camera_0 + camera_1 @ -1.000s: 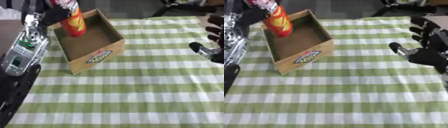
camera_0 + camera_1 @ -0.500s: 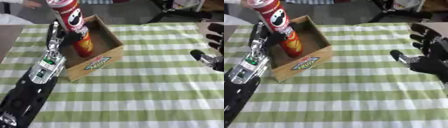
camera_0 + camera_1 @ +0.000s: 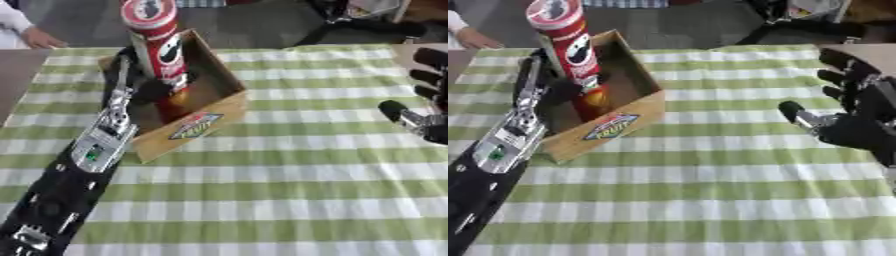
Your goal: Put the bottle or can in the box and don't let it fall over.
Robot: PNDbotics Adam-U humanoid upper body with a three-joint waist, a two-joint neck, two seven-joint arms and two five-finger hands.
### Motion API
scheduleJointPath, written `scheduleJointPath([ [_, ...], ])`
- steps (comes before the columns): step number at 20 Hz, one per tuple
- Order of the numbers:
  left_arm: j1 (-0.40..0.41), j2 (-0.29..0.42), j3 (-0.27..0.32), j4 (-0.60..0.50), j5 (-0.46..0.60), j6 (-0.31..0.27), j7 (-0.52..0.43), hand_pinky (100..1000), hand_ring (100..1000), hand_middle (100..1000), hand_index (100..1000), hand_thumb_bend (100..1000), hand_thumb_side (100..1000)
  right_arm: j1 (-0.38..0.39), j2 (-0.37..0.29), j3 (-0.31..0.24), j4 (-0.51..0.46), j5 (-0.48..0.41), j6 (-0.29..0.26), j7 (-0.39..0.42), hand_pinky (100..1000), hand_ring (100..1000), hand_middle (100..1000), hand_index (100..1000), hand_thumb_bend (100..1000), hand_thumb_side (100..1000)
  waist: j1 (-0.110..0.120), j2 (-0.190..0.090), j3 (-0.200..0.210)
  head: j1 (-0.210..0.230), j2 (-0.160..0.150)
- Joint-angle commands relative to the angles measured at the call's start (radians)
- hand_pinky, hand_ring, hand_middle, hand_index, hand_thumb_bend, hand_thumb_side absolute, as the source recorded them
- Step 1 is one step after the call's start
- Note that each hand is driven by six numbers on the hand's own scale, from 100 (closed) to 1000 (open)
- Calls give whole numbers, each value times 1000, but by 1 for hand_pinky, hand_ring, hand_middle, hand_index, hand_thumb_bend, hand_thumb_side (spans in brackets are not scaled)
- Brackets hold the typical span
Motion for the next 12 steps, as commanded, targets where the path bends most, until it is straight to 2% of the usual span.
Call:
scheduleJointPath([
  [1, -10, 29, 16, -43, -32, 25, -23, 785, 854, 754, 829, 969, 371, -4, -16, -11, -17, -6, -1, -2, 1000, 1000, 1000, 960, 459, 100, -3, -31, 4, -7, 8],
  [5, 2, 42, 20, -78, -28, 44, -30, 783, 853, 753, 828, 962, 366, 0, -17, -12, -16, -7, -2, -3, 1000, 1000, 1000, 960, 459, 100, -4, -33, 8, -8, 12],
  [6, 3, 43, 20, -83, -27, 47, -31, 772, 849, 747, 812, 872, 307, 0, -17, -12, -16, -7, -2, -4, 1000, 1000, 1000, 961, 461, 100, -4, -34, 8, -9, 12],
  [12, 106, 110, 52, -211, 49, -14, 8, 751, 838, 747, 806, 804, 303, 19, -24, -21, -13, -6, -5, -8, 1000, 1000, 1000, 962, 463, 100, 0, -44, 33, -32, 35],
])
